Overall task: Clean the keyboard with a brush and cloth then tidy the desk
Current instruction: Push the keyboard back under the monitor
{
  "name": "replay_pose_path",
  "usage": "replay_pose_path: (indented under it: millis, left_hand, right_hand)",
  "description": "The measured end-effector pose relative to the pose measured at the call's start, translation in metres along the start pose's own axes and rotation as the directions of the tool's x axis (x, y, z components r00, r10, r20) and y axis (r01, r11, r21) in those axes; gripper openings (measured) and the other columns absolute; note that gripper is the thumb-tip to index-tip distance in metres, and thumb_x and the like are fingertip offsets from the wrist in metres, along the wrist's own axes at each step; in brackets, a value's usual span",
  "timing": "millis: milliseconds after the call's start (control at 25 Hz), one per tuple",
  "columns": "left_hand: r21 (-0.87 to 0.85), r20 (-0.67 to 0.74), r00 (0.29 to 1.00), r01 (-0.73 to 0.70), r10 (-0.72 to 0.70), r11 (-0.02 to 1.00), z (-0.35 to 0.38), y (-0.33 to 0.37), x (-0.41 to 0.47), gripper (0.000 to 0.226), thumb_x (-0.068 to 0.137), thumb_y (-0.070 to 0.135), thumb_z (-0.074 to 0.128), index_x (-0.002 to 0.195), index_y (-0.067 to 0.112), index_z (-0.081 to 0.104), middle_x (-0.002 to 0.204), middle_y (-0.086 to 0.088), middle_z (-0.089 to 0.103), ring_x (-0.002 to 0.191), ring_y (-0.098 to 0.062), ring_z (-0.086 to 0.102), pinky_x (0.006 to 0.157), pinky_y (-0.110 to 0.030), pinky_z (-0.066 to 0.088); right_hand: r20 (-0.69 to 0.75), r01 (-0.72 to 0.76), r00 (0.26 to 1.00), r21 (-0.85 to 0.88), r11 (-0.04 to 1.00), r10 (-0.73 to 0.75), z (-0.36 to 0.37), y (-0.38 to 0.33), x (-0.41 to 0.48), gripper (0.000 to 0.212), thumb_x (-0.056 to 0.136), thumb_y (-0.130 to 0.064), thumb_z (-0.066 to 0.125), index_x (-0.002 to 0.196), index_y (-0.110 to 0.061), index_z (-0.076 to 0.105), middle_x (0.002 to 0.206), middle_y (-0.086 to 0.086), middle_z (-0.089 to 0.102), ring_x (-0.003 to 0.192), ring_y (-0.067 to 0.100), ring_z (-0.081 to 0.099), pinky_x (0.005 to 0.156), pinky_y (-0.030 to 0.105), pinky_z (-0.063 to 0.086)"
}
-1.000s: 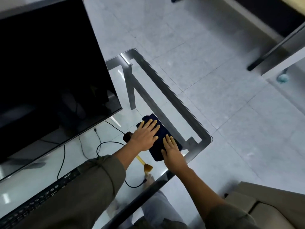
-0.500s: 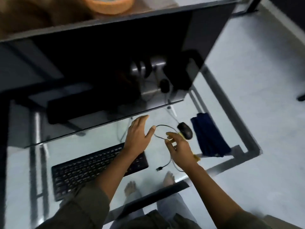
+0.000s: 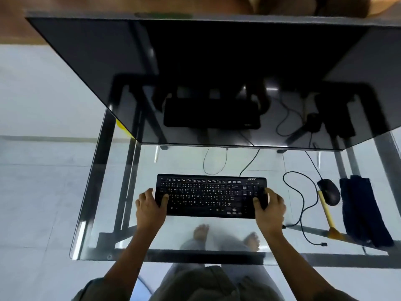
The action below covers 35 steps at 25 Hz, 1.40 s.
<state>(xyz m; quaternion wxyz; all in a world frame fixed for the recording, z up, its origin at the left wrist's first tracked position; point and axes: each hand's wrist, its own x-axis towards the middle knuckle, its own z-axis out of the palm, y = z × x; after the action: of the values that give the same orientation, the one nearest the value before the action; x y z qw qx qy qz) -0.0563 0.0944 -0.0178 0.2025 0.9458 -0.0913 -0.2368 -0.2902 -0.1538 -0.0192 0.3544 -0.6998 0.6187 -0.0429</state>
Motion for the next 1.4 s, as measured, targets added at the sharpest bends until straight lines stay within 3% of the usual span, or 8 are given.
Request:
replay_pose_path:
  millis: [80,200,360,520,680,880,1080,1400]
  left_hand:
    - [-0.023,0.048,0.996,0.079,-0.078,0.997,0.006,-0.009,-0.005,0.063,0.09,0.049,0.063,0.131,0.003,0.05,0.13,-0.023,0.052,0.123,-0.04,0.045,0.1,-0.052,0.04]
    - [-0.096,0.068,0.995,0.081,-0.075,0.992,0.013,-0.007,-0.004,0.065,0.081,0.056,0.071,0.115,0.003,0.055,0.108,-0.015,0.056,0.108,-0.037,0.051,0.094,-0.05,0.046]
    - [-0.116,0.119,0.992,-0.018,0.032,0.993,0.007,-0.005,0.017,0.087,0.054,0.069,0.082,0.117,0.015,0.055,0.108,0.0,0.057,0.109,-0.023,0.047,0.093,-0.045,0.049]
    - [-0.147,0.139,0.979,-0.127,0.148,0.981,-0.006,0.013,0.047,0.092,0.048,0.042,0.096,0.123,0.013,0.053,0.115,0.0,0.056,0.115,-0.021,0.045,0.093,-0.041,0.049]
    - [-0.194,0.099,0.983,-0.134,0.155,0.972,-0.006,0.038,0.074,0.088,0.053,0.031,0.097,0.126,0.009,0.051,0.114,-0.009,0.053,0.111,-0.027,0.05,0.093,-0.042,0.049]
    - [-0.168,0.013,0.989,-0.145,0.149,0.975,0.004,0.062,0.099,0.089,0.057,0.034,0.095,0.129,0.008,0.049,0.118,-0.014,0.053,0.11,-0.035,0.054,0.095,-0.05,0.05]
    - [-0.057,-0.096,0.977,-0.195,0.189,0.979,0.01,0.076,0.101,0.095,0.062,0.041,0.092,0.136,0.005,0.045,0.123,-0.017,0.057,0.113,-0.037,0.049,0.093,-0.05,0.047]
    - [-0.016,-0.127,0.976,-0.182,0.179,0.983,0.016,0.085,0.106,0.098,0.066,0.044,0.088,0.142,0.006,0.039,0.137,-0.018,0.052,0.12,-0.038,0.047,0.098,-0.053,0.044]
  right_hand:
    - [-0.005,-0.044,0.999,0.019,0.999,0.044,-0.003,0.01,0.002,0.041,0.09,-0.031,0.068,0.125,-0.012,0.059,0.117,0.016,0.061,0.113,0.041,0.054,0.09,0.049,0.048]
    - [0.08,-0.079,0.994,0.073,0.994,0.073,-0.01,0.008,0.003,0.024,0.095,-0.028,0.064,0.106,-0.007,0.068,0.088,0.006,0.066,0.089,0.032,0.063,0.074,0.033,0.043]
    - [0.128,-0.115,0.987,0.154,0.981,0.096,-0.016,-0.004,0.009,0.017,0.092,-0.024,0.066,0.106,-0.015,0.069,0.09,0.0,0.07,0.087,0.025,0.064,0.072,0.031,0.044]
    - [0.157,-0.034,0.988,0.223,0.974,-0.001,-0.028,-0.026,0.03,0.02,0.085,-0.01,0.066,0.1,-0.025,0.069,0.08,0.005,0.071,0.072,0.022,0.064,0.063,0.03,0.049]
    - [0.16,0.086,0.981,0.148,0.985,-0.11,-0.025,-0.044,0.061,0.029,0.073,0.006,0.059,0.089,-0.018,0.062,0.074,0.02,0.063,0.054,0.019,0.047,0.048,0.031,0.041]
    - [0.064,0.101,0.992,0.119,0.988,-0.11,-0.015,-0.052,0.086,0.028,0.074,0.001,0.066,0.091,-0.022,0.064,0.082,0.007,0.065,0.071,0.025,0.06,0.061,0.033,0.05]
    - [-0.047,0.101,0.994,0.093,0.99,-0.097,-0.005,-0.052,0.104,0.018,0.073,-0.003,0.07,0.083,-0.016,0.063,0.081,0.007,0.065,0.074,0.029,0.06,0.066,0.035,0.049]
    - [-0.113,0.108,0.989,0.139,0.984,-0.093,-0.001,-0.065,0.112,0.035,0.079,0.002,0.071,0.11,-0.015,0.071,0.089,-0.002,0.065,0.078,0.022,0.061,0.075,0.024,0.042]
